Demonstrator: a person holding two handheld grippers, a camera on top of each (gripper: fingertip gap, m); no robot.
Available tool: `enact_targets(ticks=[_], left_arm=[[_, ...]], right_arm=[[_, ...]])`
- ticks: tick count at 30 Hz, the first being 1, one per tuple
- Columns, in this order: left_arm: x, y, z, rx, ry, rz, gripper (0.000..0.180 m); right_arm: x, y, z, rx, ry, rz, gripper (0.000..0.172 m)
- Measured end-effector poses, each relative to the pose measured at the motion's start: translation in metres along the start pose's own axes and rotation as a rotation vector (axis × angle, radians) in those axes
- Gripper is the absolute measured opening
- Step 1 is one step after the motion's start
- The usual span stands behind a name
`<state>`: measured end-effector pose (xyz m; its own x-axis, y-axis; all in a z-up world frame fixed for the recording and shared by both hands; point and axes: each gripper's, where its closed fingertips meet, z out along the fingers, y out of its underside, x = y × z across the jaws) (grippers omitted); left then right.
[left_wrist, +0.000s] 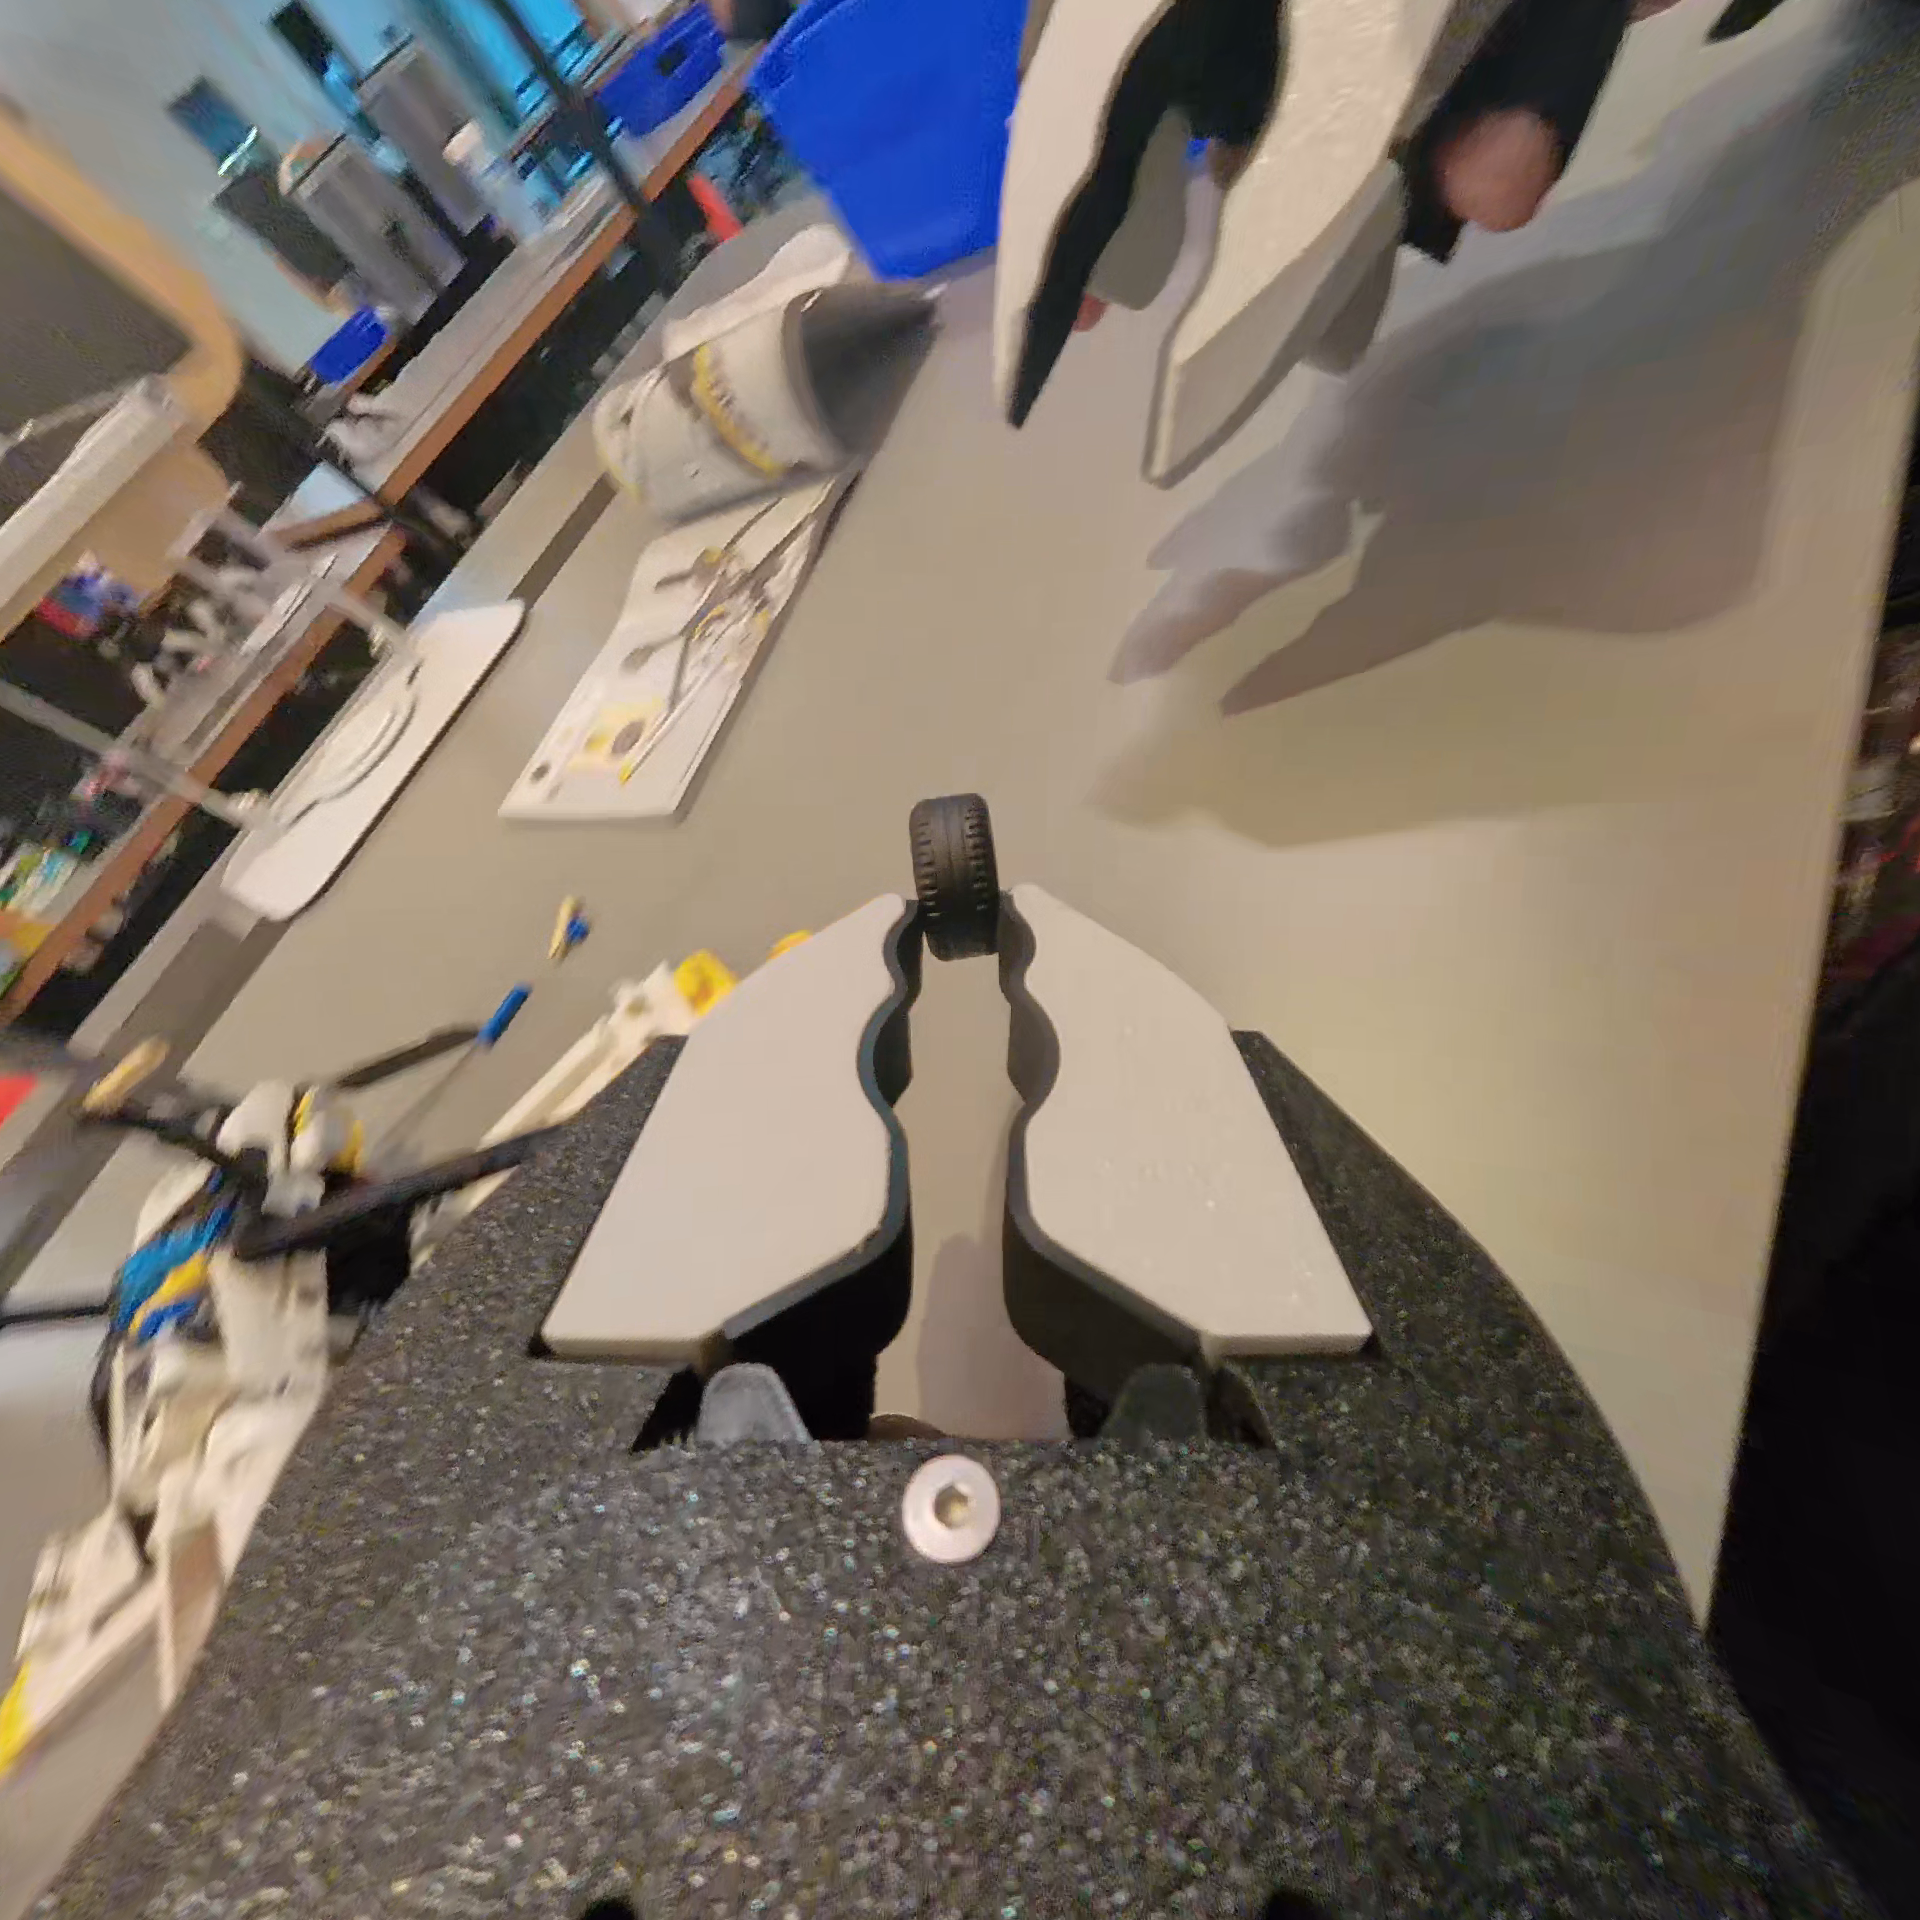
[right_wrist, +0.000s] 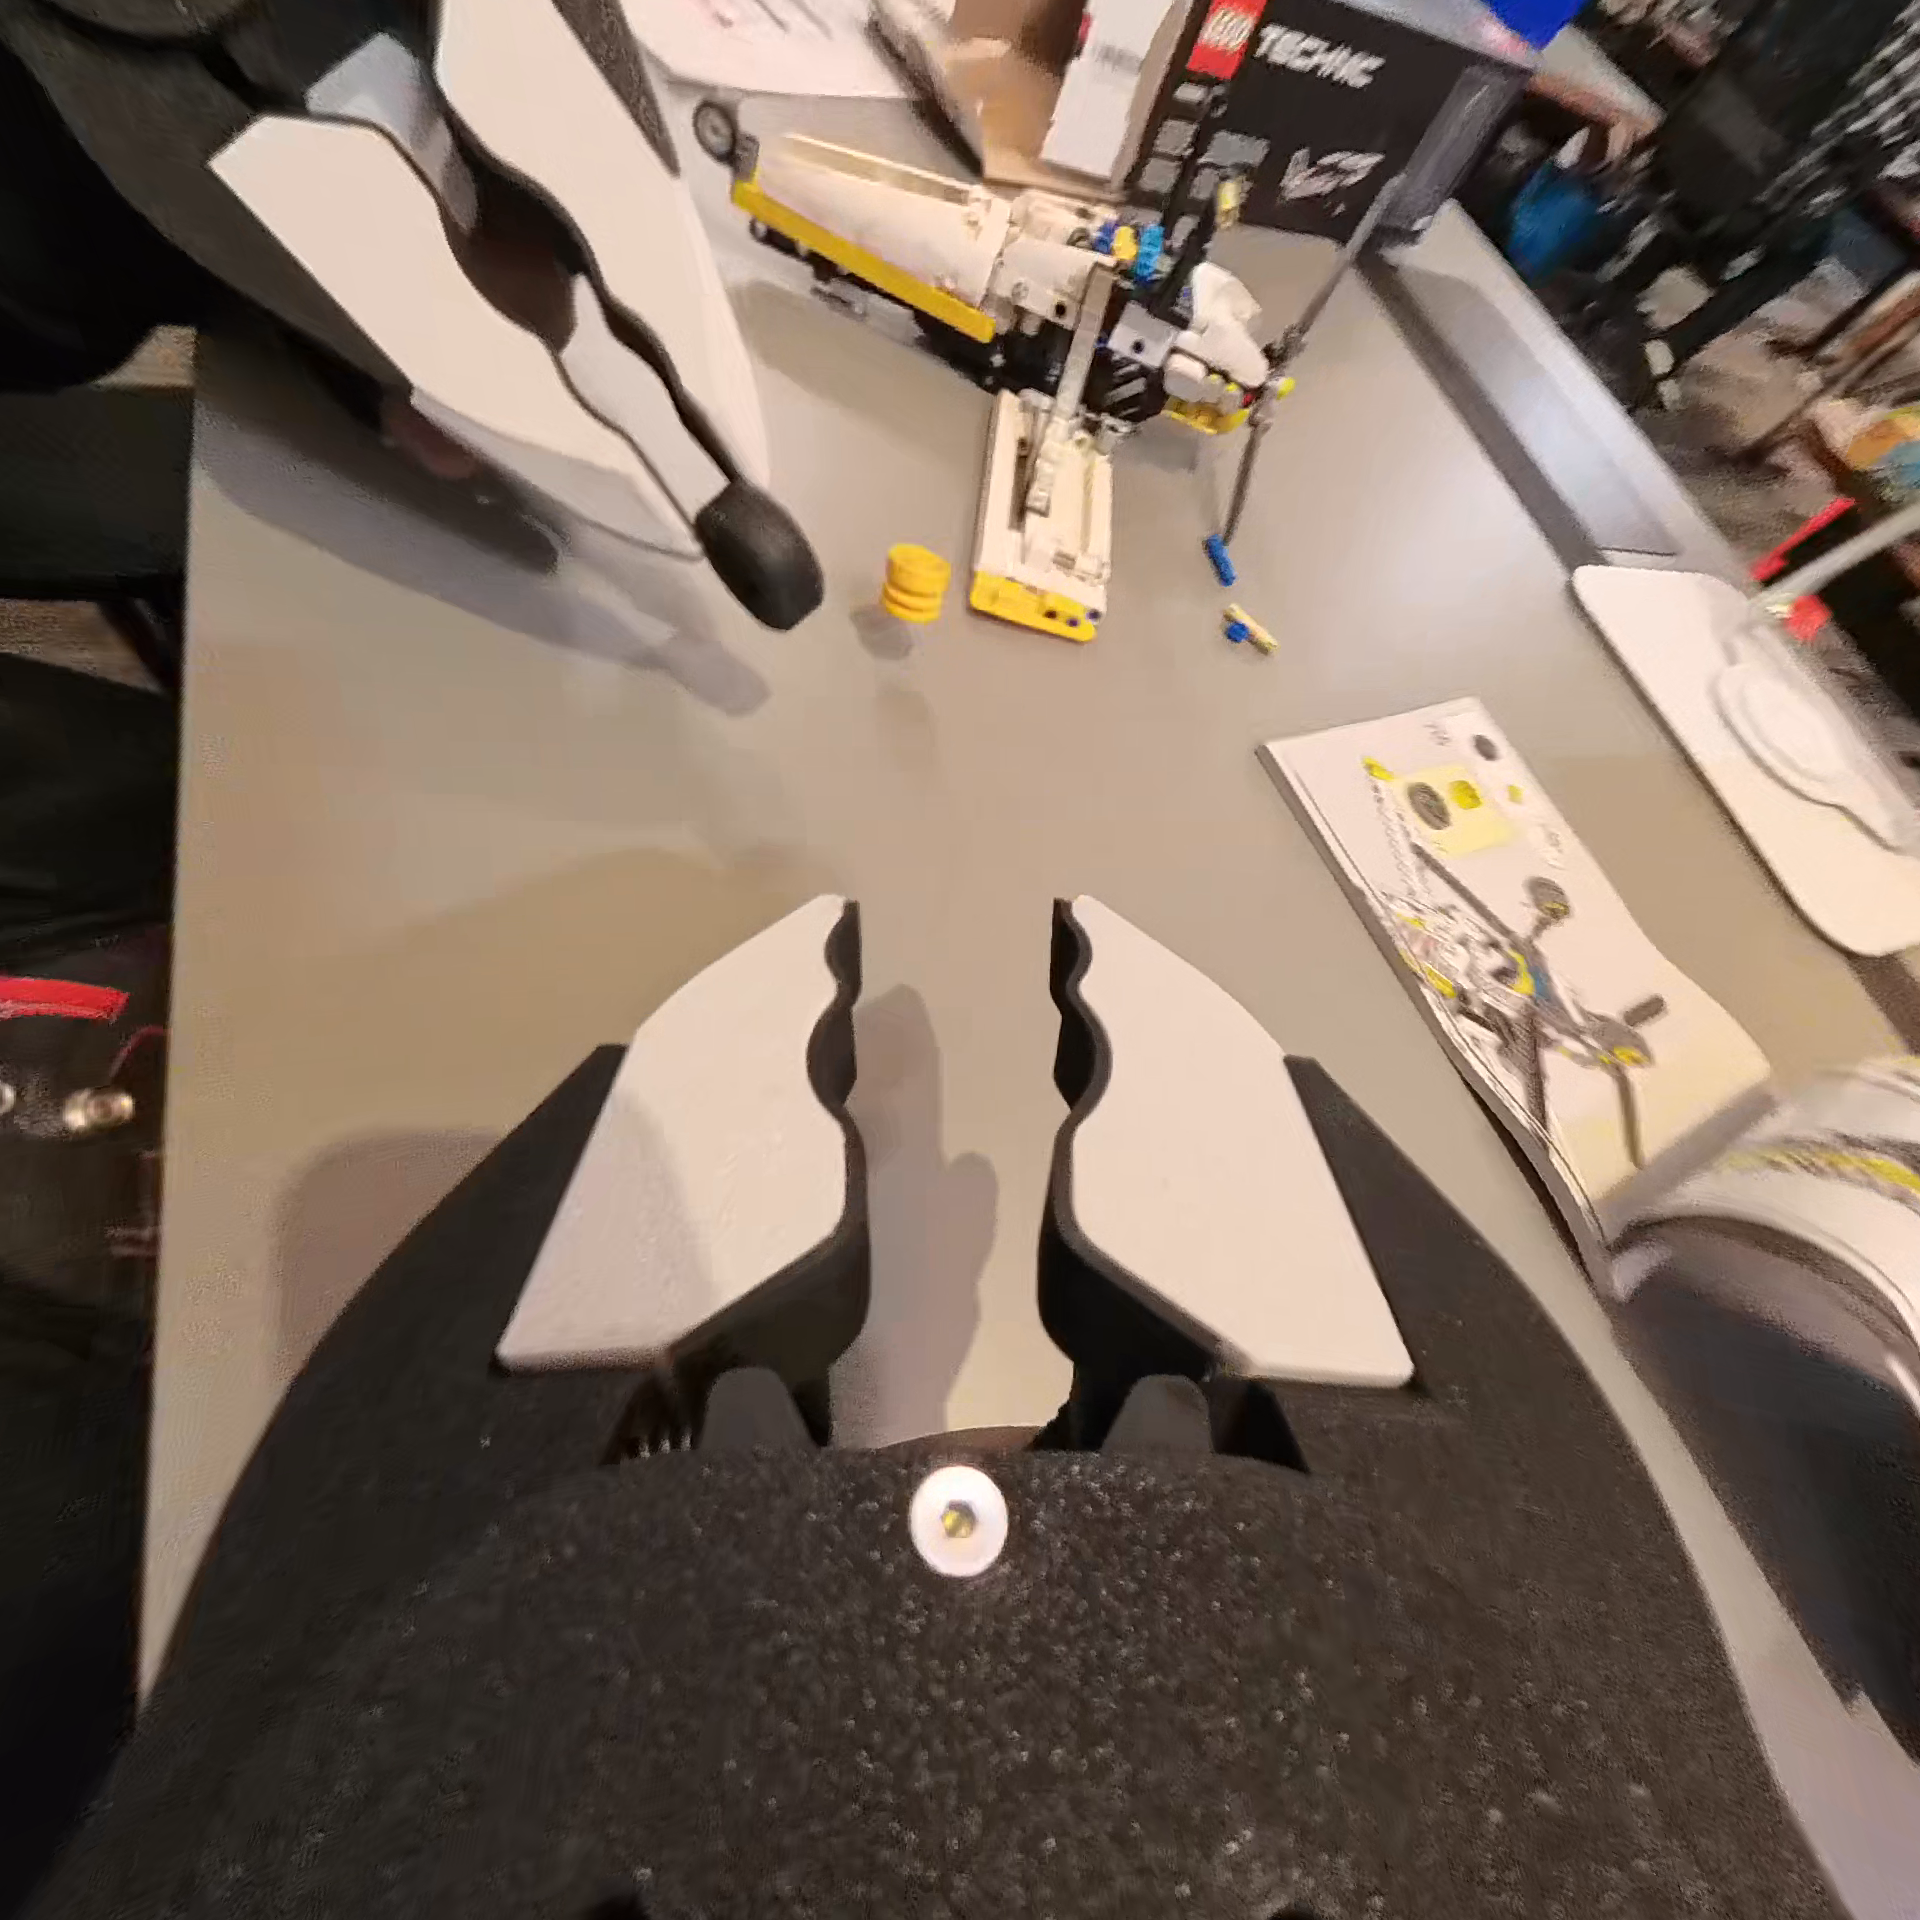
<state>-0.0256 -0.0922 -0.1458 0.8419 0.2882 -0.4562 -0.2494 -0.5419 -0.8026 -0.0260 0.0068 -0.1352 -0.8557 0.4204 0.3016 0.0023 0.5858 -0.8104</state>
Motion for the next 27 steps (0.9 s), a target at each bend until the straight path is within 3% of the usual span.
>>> enact_targets(ticks=[8, 12, 20, 27], left_arm=[[-0.074, 0.066, -0.035, -0.234, -0.277, -0.129, 0.014], [-0.082, 0.082, -0.023, -0.305, -0.245, -0.158, 0.014], [-0.075, 0.081, 0.001, -0.352, -0.136, -0.104, 0.014], [-0.035, 0.052, 0.013, -0.259, -0.006, -0.184, 0.014]], right_arm=[[-0.009, -0.023, 0.064, -0.042, -0.179, 0.0, 0.043], [-0.016, -0.035, 0.093, -0.054, -0.235, -0.01, 0.043], [-0.018, -0.036, 0.138, -0.111, -0.258, -0.06, 0.043], [-0.03, -0.023, 0.126, -0.153, -0.24, -0.071, 0.036]])
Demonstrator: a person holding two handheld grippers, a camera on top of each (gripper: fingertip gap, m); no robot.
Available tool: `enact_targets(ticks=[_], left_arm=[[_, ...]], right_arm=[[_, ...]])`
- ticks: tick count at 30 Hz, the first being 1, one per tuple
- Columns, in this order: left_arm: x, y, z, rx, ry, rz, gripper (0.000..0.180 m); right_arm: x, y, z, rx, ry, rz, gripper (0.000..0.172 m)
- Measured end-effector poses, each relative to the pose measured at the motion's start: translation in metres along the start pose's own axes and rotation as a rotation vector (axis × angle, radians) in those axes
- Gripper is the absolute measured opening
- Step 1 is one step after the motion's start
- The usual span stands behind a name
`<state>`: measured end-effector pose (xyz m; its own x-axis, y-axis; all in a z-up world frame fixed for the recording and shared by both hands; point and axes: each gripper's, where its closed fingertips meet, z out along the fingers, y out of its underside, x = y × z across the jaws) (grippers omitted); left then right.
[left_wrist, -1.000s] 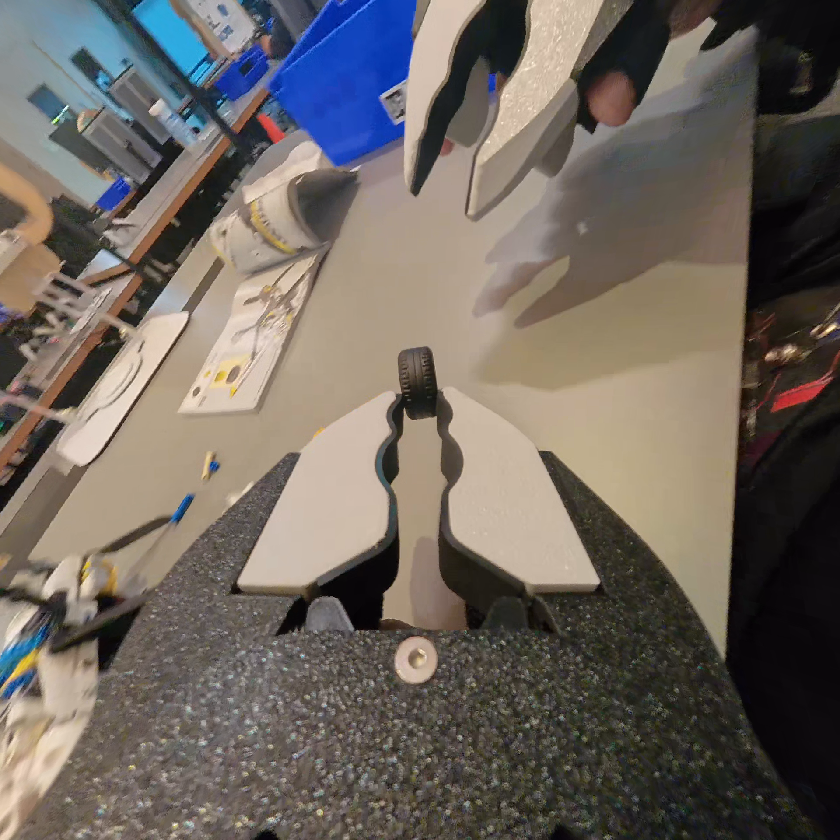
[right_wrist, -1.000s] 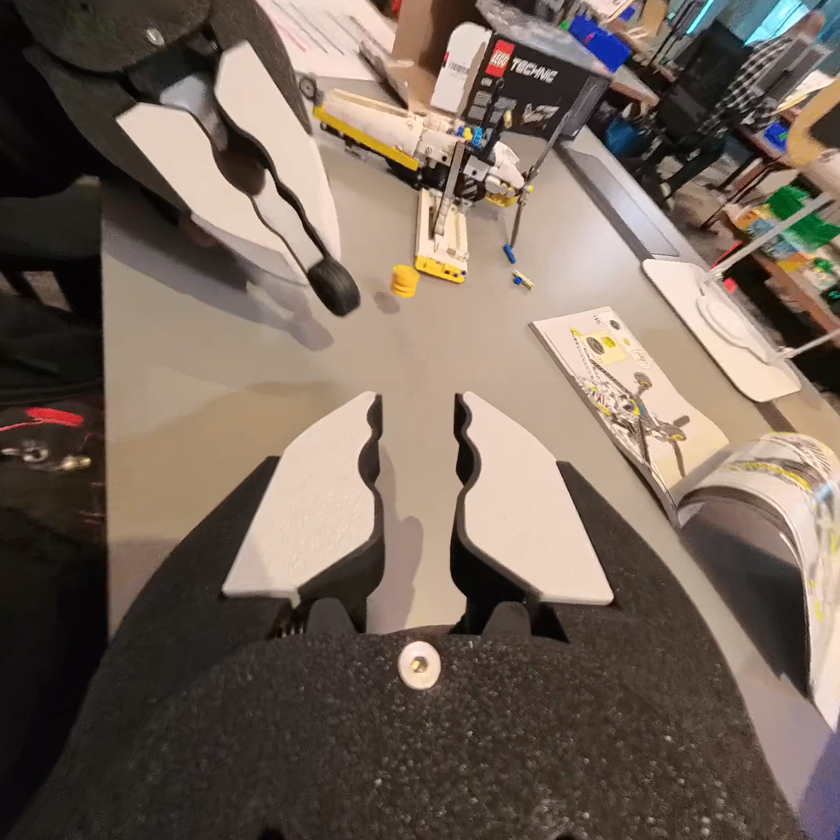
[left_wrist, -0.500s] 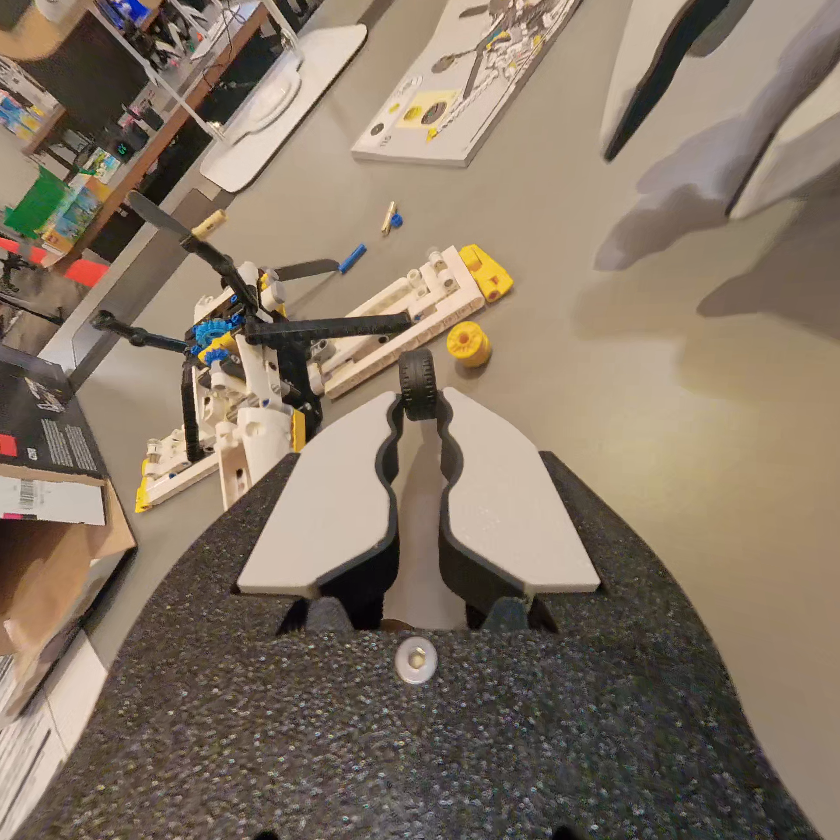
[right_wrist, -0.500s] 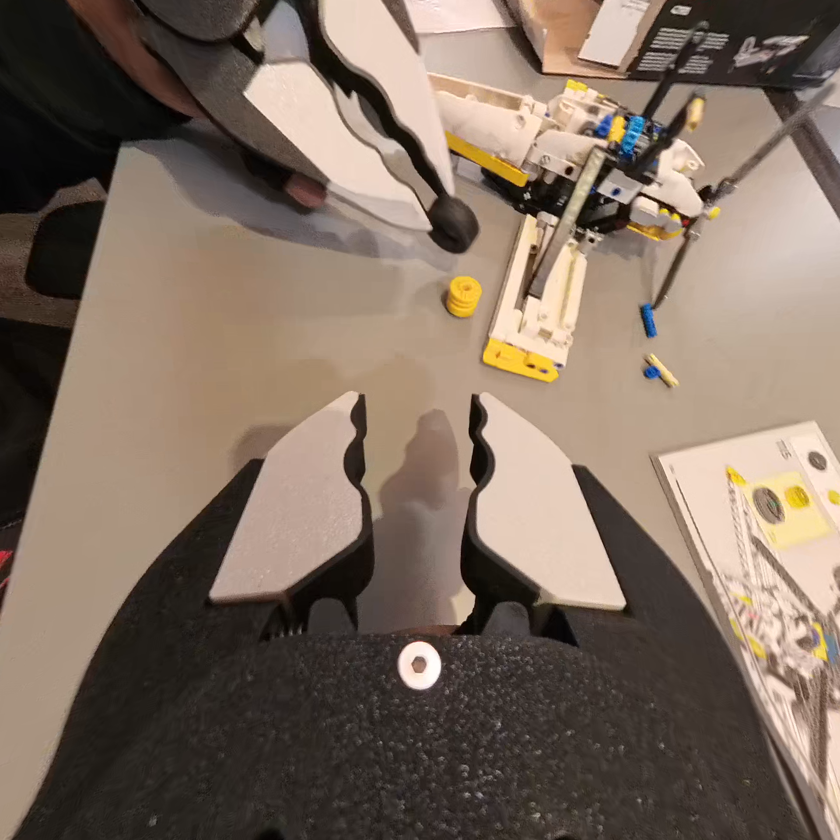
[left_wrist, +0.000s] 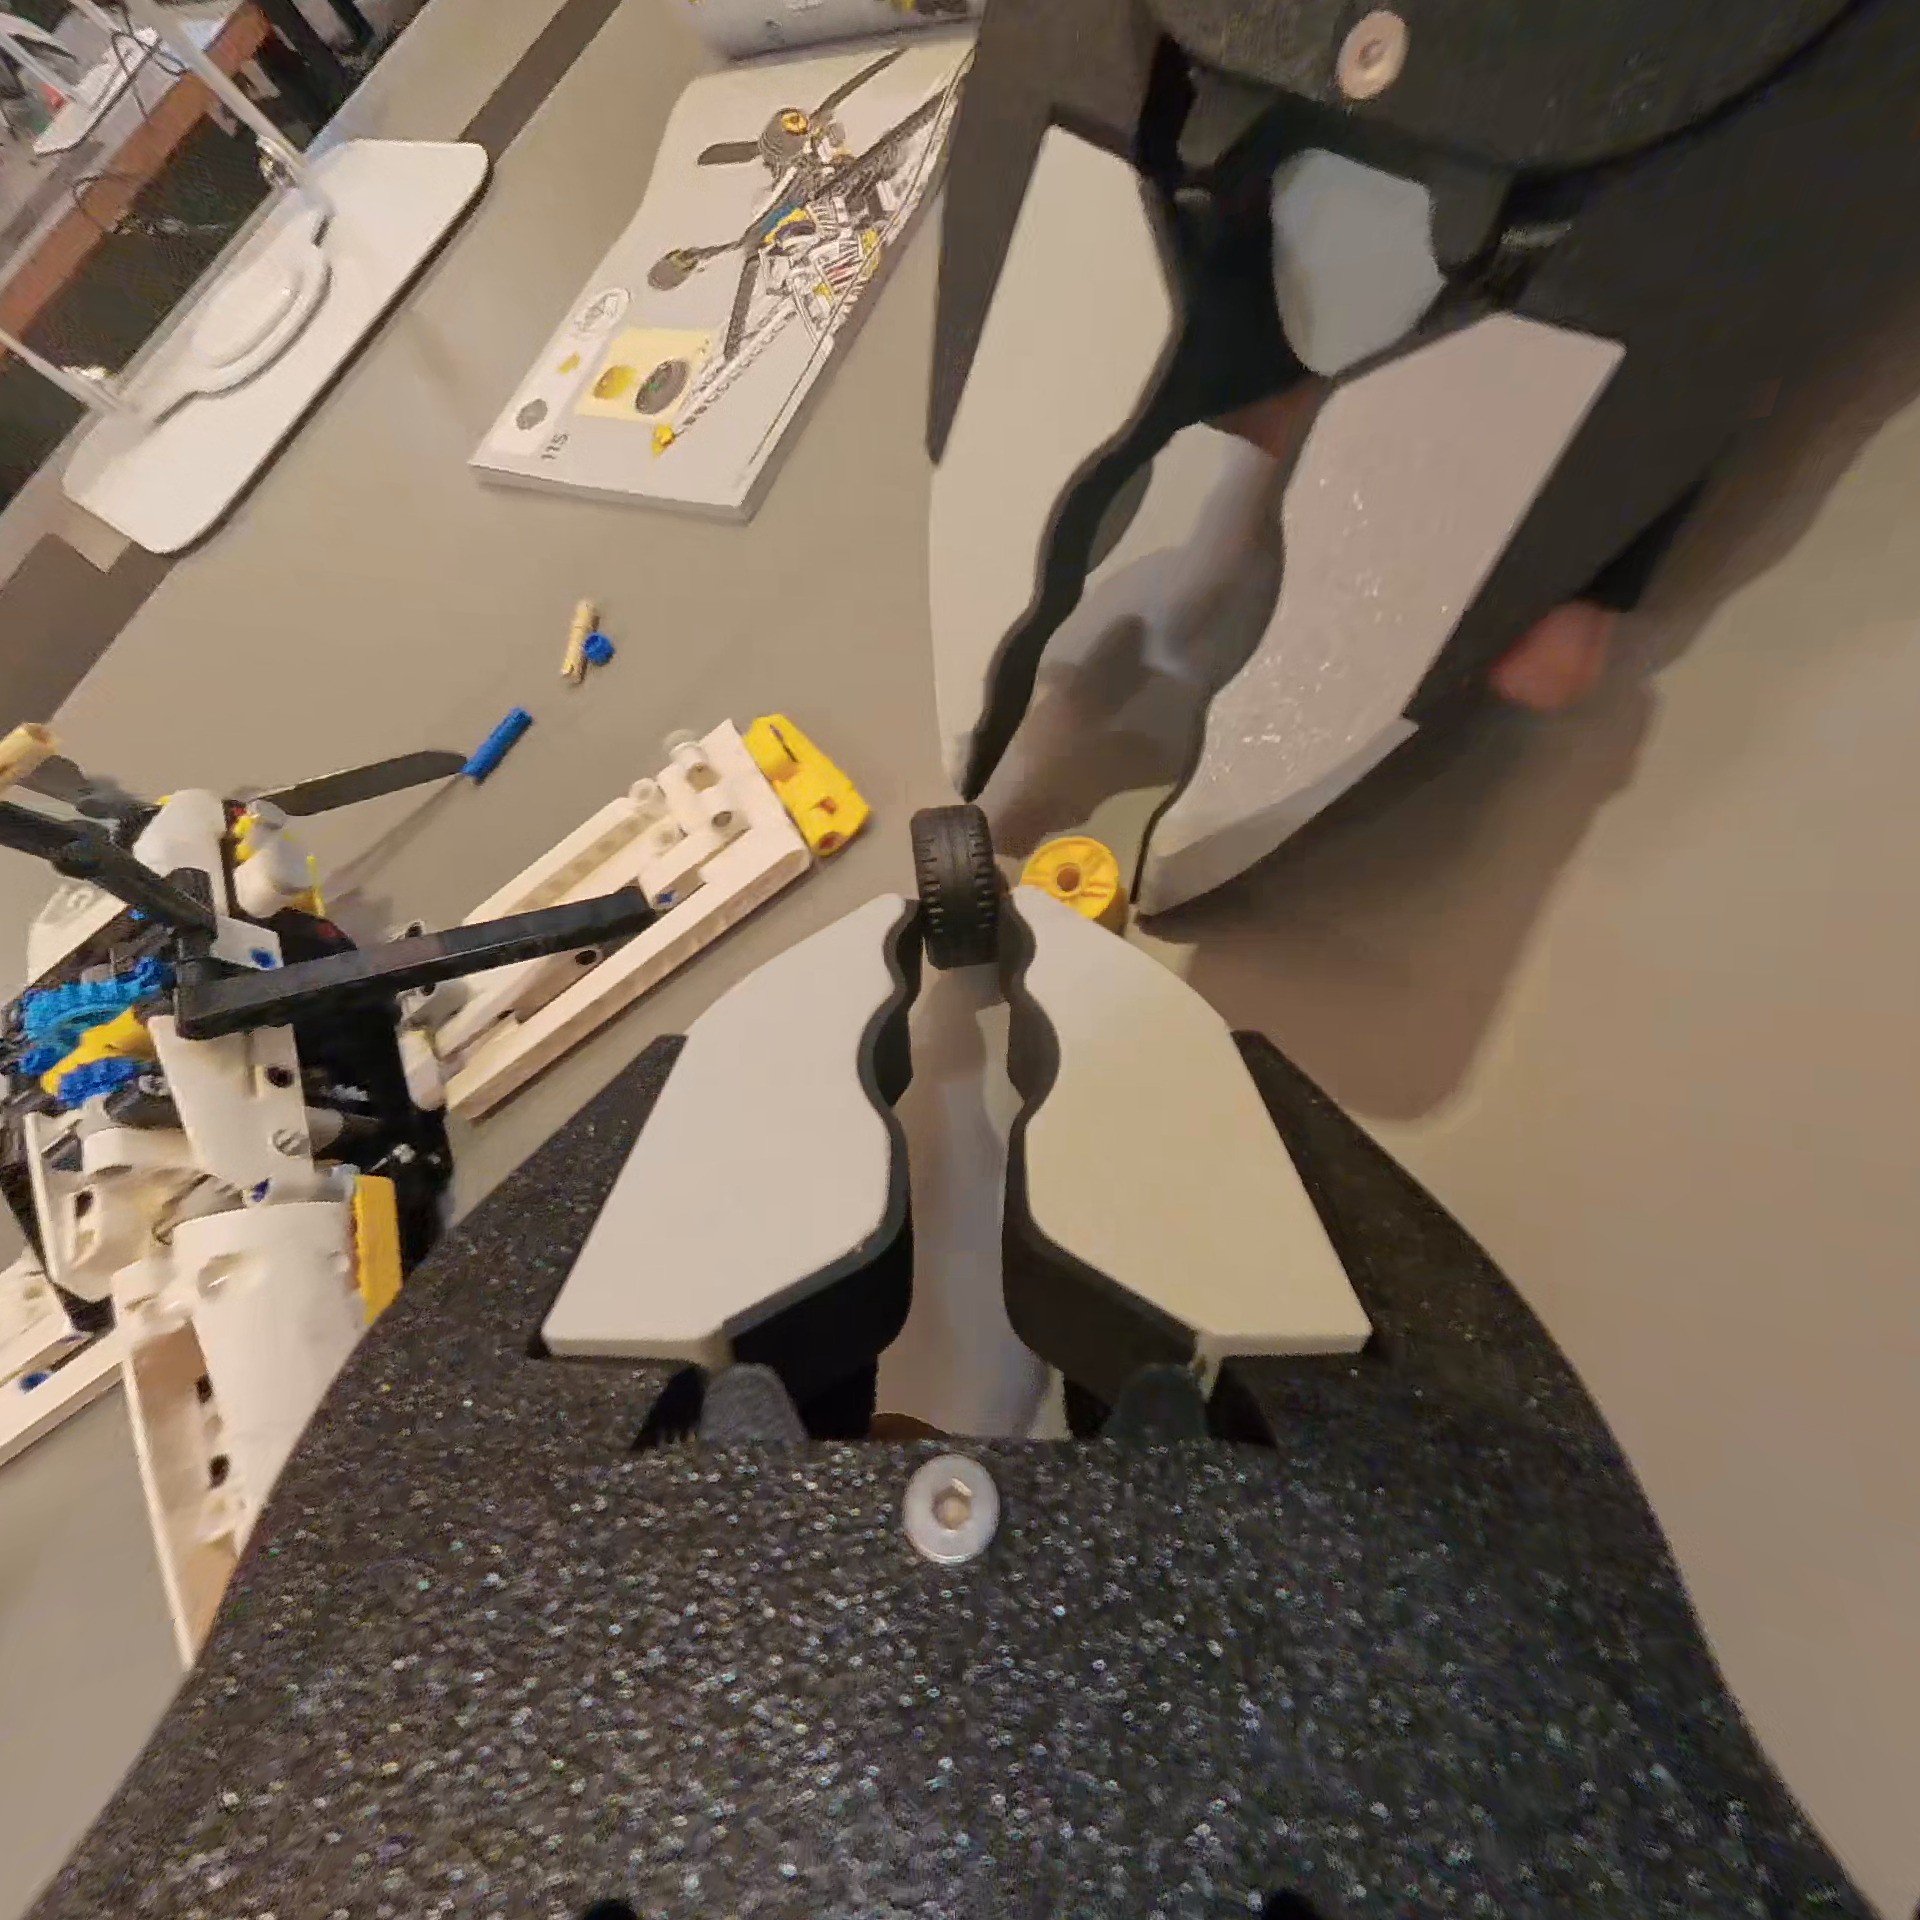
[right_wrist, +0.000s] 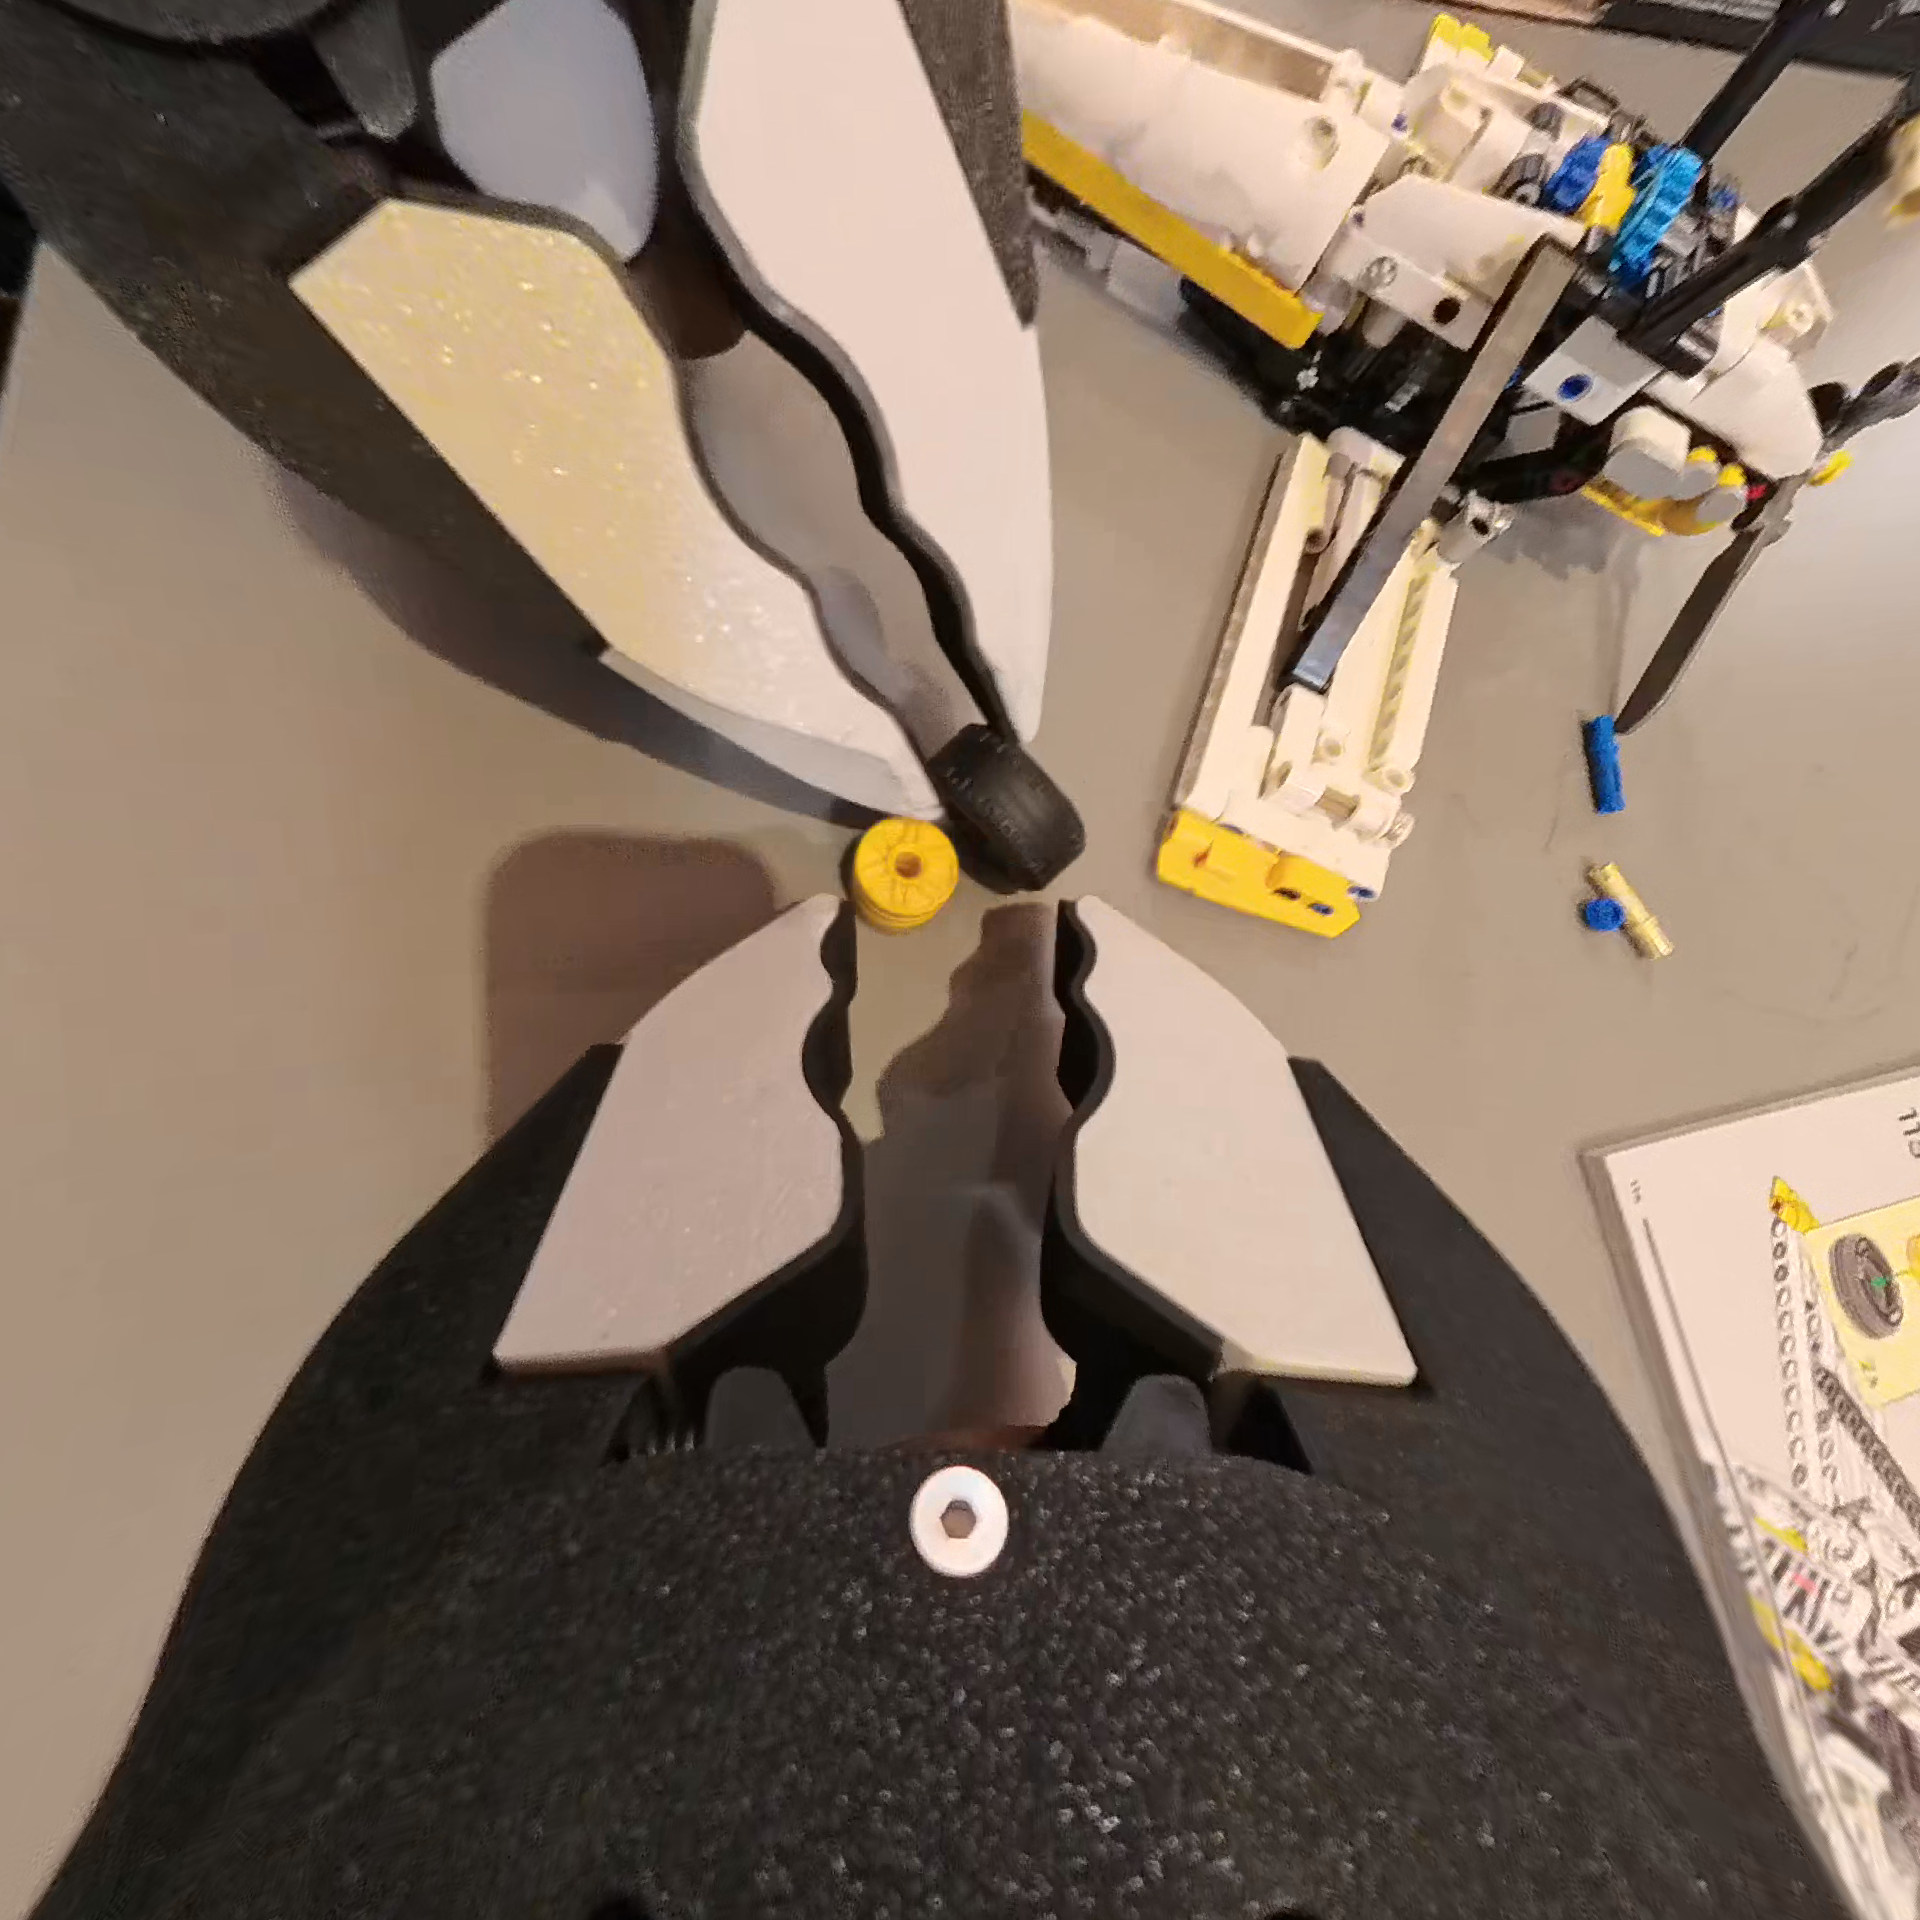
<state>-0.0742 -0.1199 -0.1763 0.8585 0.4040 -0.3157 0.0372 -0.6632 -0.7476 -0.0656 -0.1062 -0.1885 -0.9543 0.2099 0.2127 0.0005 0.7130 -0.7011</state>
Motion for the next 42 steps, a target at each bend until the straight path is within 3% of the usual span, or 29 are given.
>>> enact_targets(ticks=[8, 10, 14, 18, 22, 26, 30, 35, 42], left_arm=[[-0.006, -0.001, -0.011, 0.038, -0.055, -0.102, 0.014], [-0.002, 0.0, -0.012, 0.049, -0.045, -0.098, 0.014], [0.004, -0.003, -0.012, 0.067, -0.041, -0.057, 0.014], [0.012, -0.012, -0.012, 0.111, 0.007, -0.06, 0.014], [0.026, -0.031, -0.007, 0.161, 0.084, -0.054, 0.014], [0.048, -0.078, 0.002, 0.219, 0.169, 0.018, 0.014], [0.074, -0.145, 0.011, 0.3, 0.234, 0.145, 0.014], [0.087, -0.223, 0.034, 0.368, 0.291, 0.266, 0.014], [0.104, -0.348, 0.101, 0.465, 0.442, 0.215, 0.014]], right_arm=[[-0.023, -0.001, -0.004, -0.005, -0.025, 0.001, 0.035], [-0.025, -0.001, -0.003, -0.015, -0.047, 0.015, 0.019], [-0.02, 0.011, -0.017, -0.033, 0.01, 0.02, 0.019], [-0.002, 0.033, -0.072, -0.003, 0.136, 0.096, 0.019], [0.04, 0.061, -0.179, 0.061, 0.392, 0.23, 0.019], [0.079, 0.111, -0.295, 0.014, 0.687, 0.315, 0.019], [0.104, 0.178, -0.369, -0.099, 0.871, 0.41, 0.019], [0.114, 0.245, -0.388, -0.12, 0.878, 0.573, 0.019], [0.124, 0.262, -0.396, -0.028, 0.876, 0.652, 0.029]])
